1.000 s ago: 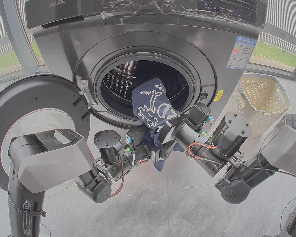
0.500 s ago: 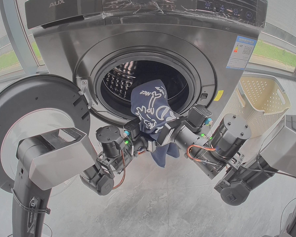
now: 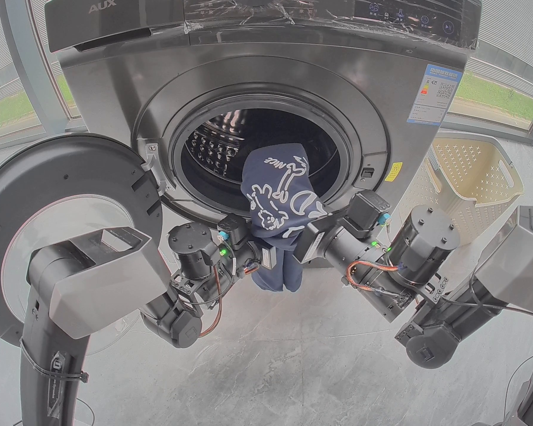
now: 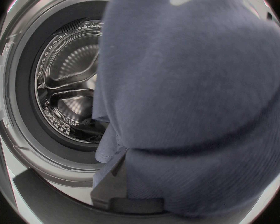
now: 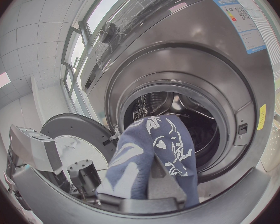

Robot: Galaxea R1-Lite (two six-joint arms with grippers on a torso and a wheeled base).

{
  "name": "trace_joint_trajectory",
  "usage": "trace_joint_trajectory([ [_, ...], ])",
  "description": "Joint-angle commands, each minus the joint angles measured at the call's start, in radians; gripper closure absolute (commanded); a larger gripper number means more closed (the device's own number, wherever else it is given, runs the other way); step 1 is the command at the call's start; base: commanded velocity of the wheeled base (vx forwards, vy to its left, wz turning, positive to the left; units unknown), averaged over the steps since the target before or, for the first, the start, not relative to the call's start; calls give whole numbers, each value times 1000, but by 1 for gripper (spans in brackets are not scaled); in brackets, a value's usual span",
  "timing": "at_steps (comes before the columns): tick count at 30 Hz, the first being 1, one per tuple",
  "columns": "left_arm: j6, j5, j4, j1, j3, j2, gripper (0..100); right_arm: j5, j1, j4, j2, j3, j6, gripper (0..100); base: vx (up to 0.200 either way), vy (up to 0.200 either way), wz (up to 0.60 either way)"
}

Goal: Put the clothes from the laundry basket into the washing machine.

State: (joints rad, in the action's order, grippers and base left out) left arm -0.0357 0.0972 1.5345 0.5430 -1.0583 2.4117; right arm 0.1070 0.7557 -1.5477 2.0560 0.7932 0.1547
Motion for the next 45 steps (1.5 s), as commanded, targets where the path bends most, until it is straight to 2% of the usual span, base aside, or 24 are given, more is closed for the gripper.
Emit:
trace_joint_trajectory([
  [1,20,-1,7,-8,43,-71,100,-1,-41,1,-37,-37,3,100,0,0,0],
  [5,33,-1,9,-8,103,-132,100,-6,-75,1,-40,-55,9,100,0,0,0],
  [6,37,1,9,-3,156,-175,100,-7,-85,0,-34,-71,13,100,0,0,0],
  [9,40,1,10,2,198,-215,100,-9,-85,0,-30,-80,16,100,0,0,0],
  [11,45,6,10,17,291,-298,100,-7,-78,0,-2,-84,16,100,0,0,0],
  [19,48,13,12,23,463,-433,100,-7,-73,1,69,-78,13,100,0,0,0],
  [22,66,13,10,25,482,-454,100,-6,-69,1,93,-69,9,100,0,0,0],
  [34,68,12,10,20,474,-457,100,-4,-44,0,108,-63,11,100,0,0,0],
  [35,68,12,10,20,474,-457,100,-4,-44,0,108,-63,11,0,0,0,0],
  [38,68,10,12,14,472,-457,100,-1,-41,0,96,-83,13,0,0,0,0],
  [41,76,9,10,9,472,-457,100,-6,-32,1,56,-157,6,0,0,0,0],
  [43,80,6,10,9,482,-470,100,-12,-26,3,32,-256,-1,0,0,0,0],
  [44,80,6,10,9,482,-470,100,-12,-26,3,32,-256,-1,0,0,0,0],
  [45,79,4,10,9,508,-487,100,-26,-10,1,18,-353,-7,0,0,0,0],
])
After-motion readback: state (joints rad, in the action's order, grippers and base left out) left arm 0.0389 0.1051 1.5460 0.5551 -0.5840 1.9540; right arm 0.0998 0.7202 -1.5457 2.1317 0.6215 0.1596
